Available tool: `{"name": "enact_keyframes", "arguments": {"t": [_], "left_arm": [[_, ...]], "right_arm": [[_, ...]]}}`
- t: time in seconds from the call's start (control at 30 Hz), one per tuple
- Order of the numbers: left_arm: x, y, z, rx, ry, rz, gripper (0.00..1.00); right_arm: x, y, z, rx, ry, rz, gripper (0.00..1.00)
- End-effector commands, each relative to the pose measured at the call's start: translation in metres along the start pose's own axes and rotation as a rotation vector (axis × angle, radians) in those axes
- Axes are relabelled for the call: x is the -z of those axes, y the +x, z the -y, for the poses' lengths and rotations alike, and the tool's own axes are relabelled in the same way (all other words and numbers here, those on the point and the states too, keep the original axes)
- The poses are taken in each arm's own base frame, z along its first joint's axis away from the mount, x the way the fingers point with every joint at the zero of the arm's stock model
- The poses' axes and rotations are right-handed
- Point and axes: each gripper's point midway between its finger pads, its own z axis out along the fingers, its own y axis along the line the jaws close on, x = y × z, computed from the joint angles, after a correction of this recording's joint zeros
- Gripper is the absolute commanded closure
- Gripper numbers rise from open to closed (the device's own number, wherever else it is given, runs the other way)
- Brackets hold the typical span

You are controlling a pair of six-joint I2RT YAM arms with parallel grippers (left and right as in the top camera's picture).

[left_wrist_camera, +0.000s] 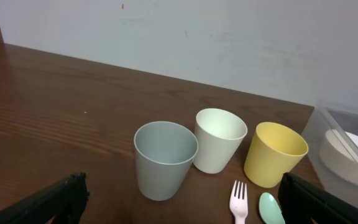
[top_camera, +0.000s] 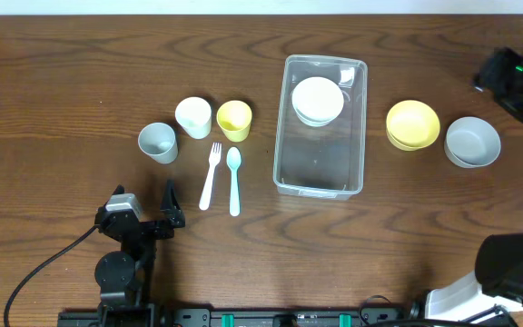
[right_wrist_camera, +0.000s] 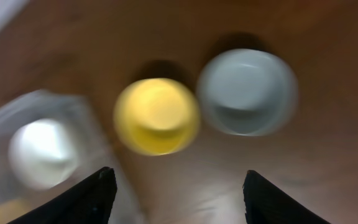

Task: Pack container
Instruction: 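Carry the white bowl into the clear container and release it, then move the right gripper to the grey bowl and grasp its rim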

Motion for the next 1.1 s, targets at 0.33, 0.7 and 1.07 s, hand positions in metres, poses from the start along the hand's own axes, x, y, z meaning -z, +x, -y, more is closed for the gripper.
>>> {"name": "enact_keyframes", "arguments": {"t": [0.33,0.7,1.07], "left_arm": [[-0.001,0.016,0.000,0.011,0.011,-0.054,0.02],[-0.001,0.016,0.000,0.011,0.011,-0.054,0.02],[-0.001,0.016,0.000,0.011,0.011,-0.054,0.02]], "right_arm": [[-0.132,0.044,0.126,-0.226,0.201,-0.165,0.34],[-0.168,0.041,0.123,-0.213,0.157,-0.097,0.36],[-0.193,0.066,0.129,-0.225,0.183,-0.223,0.76]]}}
